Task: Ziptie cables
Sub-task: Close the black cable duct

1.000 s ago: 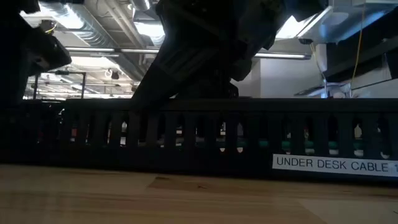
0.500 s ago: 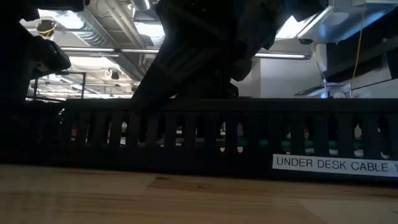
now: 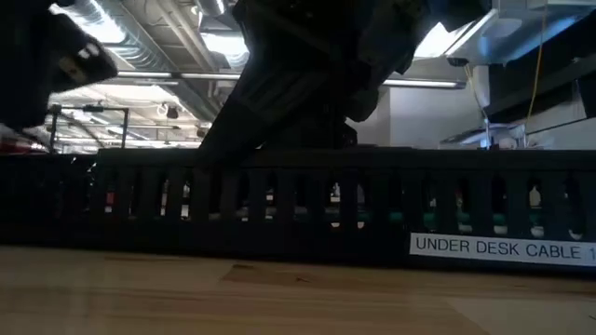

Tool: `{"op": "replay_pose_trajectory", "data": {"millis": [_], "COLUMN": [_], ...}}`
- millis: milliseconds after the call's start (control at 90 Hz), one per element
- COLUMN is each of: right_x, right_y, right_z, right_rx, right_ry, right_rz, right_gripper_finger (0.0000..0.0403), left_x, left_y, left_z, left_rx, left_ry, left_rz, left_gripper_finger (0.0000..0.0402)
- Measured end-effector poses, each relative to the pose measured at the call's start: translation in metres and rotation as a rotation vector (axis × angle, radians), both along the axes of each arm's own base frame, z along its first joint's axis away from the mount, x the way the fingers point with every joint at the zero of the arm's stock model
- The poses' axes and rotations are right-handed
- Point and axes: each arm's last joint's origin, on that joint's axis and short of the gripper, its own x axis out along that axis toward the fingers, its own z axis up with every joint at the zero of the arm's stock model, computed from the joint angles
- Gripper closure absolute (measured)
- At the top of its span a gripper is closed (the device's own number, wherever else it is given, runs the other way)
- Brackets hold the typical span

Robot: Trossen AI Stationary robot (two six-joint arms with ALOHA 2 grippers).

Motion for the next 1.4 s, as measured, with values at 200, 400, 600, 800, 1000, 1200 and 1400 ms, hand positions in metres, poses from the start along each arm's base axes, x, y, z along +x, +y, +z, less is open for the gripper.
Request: {"op": "replay_pose_trajectory", "data": {"millis": [200, 400, 600, 800, 1000, 1200, 1400], "right_x": [0.0, 0.0, 0.0, 0.0, 0.001, 0.0, 0.001], "right_y": [0.0, 0.0, 0.0, 0.0, 0.0, 0.0, 0.0], "right_z": [0.0, 0.0, 0.0, 0.0, 0.0, 0.0, 0.0], "right_rx": [0.0, -0.001, -0.008, -0.008, -0.008, -0.003, -0.004], "right_ry": [-0.001, -0.001, -0.005, -0.009, -0.011, -0.009, -0.01], "right_rz": [0.0, 0.001, -0.001, -0.001, 0.001, -0.004, -0.004], "right_gripper_finger": [0.018, 0.018, 0.018, 0.018, 0.018, 0.018, 0.018], "left_x": [-0.003, -0.007, -0.012, -0.011, -0.008, -0.005, -0.01], "left_y": [0.019, 0.017, 0.017, 0.023, 0.029, 0.031, 0.037], "left_z": [-0.007, -0.025, -0.033, -0.04, -0.035, 0.002, 0.029], "left_rx": [0.093, 0.03, 0.052, 0.027, -0.035, -0.095, -0.022], "left_ry": [0.11, 0.103, 0.11, 0.12, 0.164, 0.132, 0.011], "left_rz": [-0.029, -0.137, -0.24, -0.259, -0.259, -0.295, -0.301], "left_gripper_finger": [0.04, 0.04, 0.04, 0.037, 0.0285, 0.0228, 0.022]}}
